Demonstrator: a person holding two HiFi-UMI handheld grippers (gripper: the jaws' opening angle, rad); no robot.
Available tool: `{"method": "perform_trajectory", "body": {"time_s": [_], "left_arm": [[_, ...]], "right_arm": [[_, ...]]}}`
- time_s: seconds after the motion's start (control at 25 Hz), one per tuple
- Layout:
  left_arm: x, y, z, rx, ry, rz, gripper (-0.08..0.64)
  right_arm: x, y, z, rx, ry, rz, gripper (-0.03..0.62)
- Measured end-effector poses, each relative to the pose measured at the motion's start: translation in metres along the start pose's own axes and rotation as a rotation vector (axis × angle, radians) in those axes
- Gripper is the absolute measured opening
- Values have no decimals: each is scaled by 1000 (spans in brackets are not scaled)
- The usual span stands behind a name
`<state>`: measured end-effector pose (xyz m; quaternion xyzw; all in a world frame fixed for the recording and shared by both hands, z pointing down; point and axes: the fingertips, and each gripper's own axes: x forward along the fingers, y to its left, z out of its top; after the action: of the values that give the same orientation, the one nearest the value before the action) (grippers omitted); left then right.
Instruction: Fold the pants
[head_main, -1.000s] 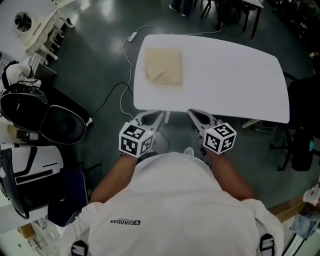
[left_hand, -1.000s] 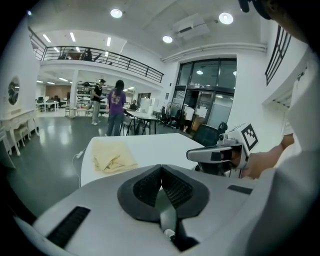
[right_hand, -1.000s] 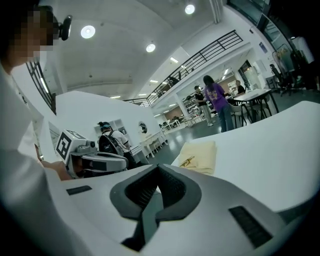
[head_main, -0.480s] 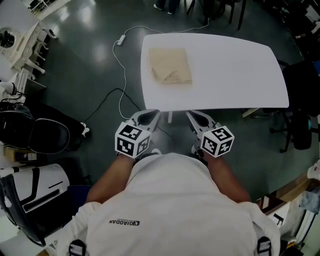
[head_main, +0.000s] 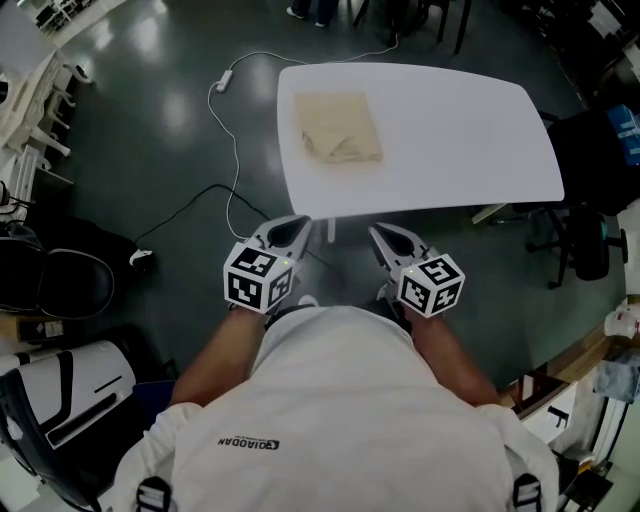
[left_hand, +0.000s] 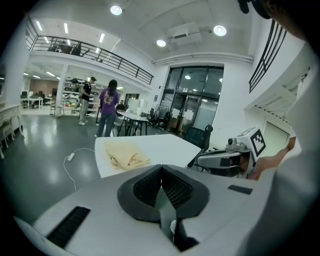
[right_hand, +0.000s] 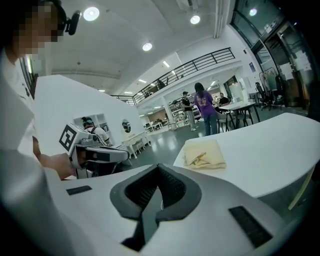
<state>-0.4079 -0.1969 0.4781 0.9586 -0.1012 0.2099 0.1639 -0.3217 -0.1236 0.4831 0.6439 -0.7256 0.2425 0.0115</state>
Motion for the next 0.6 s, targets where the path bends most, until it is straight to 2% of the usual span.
{"method": "perform_trajectory", "body": {"time_s": [0.2,0.6], "left_arm": [[-9,-1,-2,2,-4,-17,28],[-17,1,-7,37,10,-35,28]], "right_arm": [[-1,16,-1,-65,14,-16,18],[3,22,-12,-41,11,-47,18]]}}
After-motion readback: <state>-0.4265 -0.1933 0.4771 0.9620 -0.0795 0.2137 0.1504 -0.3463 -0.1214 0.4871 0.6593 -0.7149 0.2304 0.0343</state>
